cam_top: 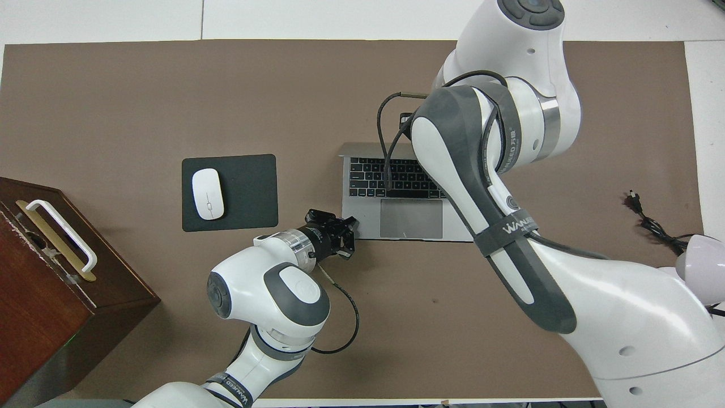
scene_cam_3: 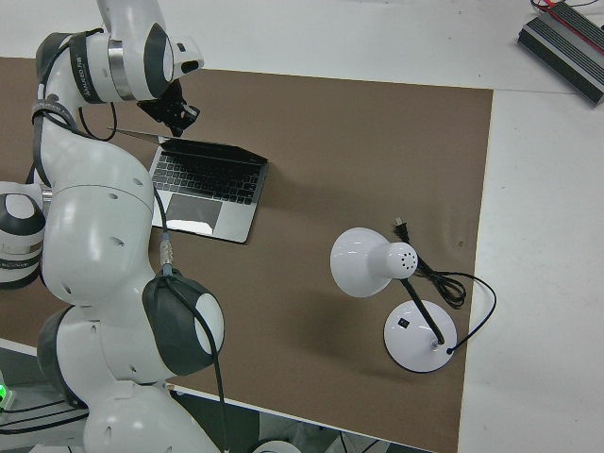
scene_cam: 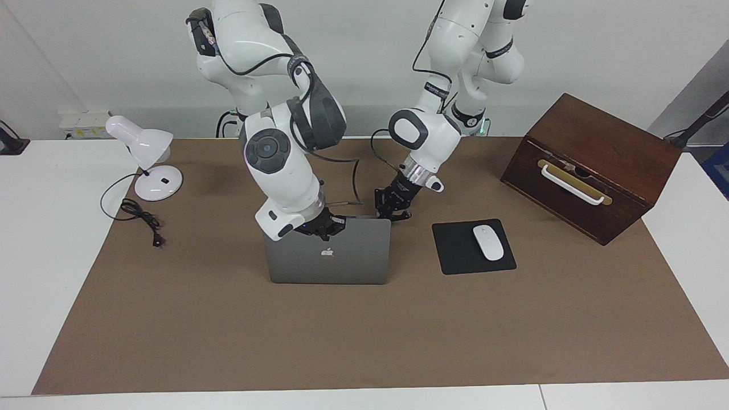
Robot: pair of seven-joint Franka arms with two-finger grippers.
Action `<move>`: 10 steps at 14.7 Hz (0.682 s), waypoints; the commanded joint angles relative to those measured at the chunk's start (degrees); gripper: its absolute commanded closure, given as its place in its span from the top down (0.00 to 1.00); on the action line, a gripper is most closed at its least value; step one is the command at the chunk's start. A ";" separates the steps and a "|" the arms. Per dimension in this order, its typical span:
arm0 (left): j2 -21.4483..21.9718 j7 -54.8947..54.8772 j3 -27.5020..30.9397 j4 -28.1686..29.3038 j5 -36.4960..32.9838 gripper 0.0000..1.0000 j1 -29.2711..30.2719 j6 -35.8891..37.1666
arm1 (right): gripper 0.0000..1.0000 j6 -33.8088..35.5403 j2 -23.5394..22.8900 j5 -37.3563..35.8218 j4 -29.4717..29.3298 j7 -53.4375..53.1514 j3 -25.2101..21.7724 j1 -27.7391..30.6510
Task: Close laptop with both arms
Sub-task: 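Push the laptop screen down toward the keyboard with the right gripper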
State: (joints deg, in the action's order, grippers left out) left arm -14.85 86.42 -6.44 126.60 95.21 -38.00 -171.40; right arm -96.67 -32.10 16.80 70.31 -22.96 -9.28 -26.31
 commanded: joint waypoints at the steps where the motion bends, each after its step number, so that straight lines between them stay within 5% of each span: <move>1: -1.94 -1.78 0.64 -1.00 0.94 0.00 -1.19 -1.30 | 0.00 -0.71 4.76 1.04 8.25 -1.04 0.31 -0.85; 10: -1.85 -3.72 0.73 -0.12 1.38 0.00 -2.34 -1.30 | 0.00 -1.59 9.33 1.04 18.19 -1.04 0.31 -2.25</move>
State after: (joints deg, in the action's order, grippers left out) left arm -14.87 84.09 -6.40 126.60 95.21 -38.37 -171.83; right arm -96.74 -26.06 16.81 83.10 -22.97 -9.22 -28.17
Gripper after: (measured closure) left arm 0.991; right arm 0.991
